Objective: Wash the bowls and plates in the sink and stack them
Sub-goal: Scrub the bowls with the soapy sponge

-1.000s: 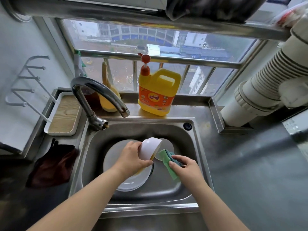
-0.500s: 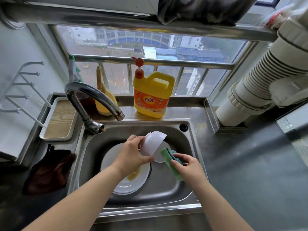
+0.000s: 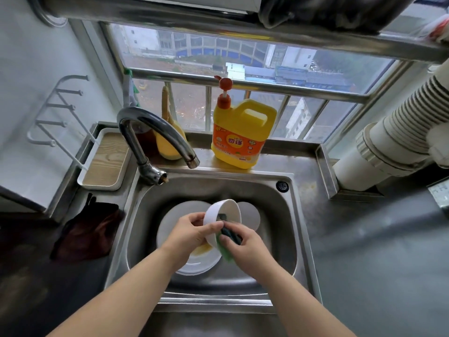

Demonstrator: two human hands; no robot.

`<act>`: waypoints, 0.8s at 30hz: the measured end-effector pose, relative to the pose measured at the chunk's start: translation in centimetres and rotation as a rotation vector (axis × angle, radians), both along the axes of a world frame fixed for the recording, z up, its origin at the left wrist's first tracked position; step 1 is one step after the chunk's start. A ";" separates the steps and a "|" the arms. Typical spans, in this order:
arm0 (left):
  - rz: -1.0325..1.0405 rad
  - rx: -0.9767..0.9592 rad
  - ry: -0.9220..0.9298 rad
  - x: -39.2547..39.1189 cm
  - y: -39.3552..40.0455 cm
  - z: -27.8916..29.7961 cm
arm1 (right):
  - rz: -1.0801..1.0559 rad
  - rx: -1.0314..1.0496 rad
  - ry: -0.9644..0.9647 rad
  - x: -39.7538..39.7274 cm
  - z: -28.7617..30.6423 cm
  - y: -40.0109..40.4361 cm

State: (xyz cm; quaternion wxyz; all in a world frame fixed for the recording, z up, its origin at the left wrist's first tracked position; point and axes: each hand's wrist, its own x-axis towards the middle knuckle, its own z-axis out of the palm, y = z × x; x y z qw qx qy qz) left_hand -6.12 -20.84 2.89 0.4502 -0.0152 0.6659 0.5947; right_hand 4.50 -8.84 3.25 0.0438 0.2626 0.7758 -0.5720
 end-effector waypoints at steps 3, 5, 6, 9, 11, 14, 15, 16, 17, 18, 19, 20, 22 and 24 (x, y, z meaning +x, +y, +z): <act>0.017 -0.019 0.037 -0.6 -0.6 0.6 | 0.150 0.019 0.062 -0.3 -0.2 -0.2; 0.024 -0.054 0.058 -1.3 -0.9 0.9 | 0.328 0.251 0.132 -0.4 -0.9 0.4; 0.015 -0.069 0.071 -1.6 -0.9 1.1 | 0.431 0.407 0.140 -0.5 -1.1 0.8; -0.011 -0.098 0.097 -2.1 -0.7 1.6 | 0.577 0.795 0.205 -1.3 -0.8 1.8; 0.016 -0.078 0.090 -2.3 -0.6 1.7 | 0.541 0.826 0.164 -2.0 -0.2 1.5; 0.039 -0.070 0.071 -2.4 -0.7 1.6 | 0.385 0.526 0.012 -2.2 -0.1 0.3; 0.048 -0.069 0.062 -2.4 -0.8 1.6 | 0.265 0.319 -0.018 -2.2 0.3 -0.2; 0.058 -0.062 0.044 -2.2 -0.8 1.6 | 0.129 0.084 -0.019 -2.3 0.7 -0.5; 0.068 -0.048 0.026 -1.9 -0.7 1.7 | 0.013 -0.125 -0.013 -2.3 1.1 -0.9; 0.072 -0.026 0.003 -1.6 -0.7 1.9 | -0.079 -0.282 -0.011 -2.4 1.4 -1.0; 0.062 0.009 -0.019 -1.3 -0.7 2.0 | -0.145 -0.389 -0.015 -2.5 1.6 -1.0; 0.037 0.058 -0.039 -1.2 -0.8 2.1 | -0.202 -0.479 -0.018 -2.6 1.8 -1.0; -0.027 0.180 -0.057 -1.1 -1.2 2.1 | -0.297 -0.633 -0.014 -2.6 2.2 -0.6; -0.093 0.255 -0.012 -1.1 -1.9 2.0 | -0.328 -0.771 0.005 -2.7 2.7 -0.1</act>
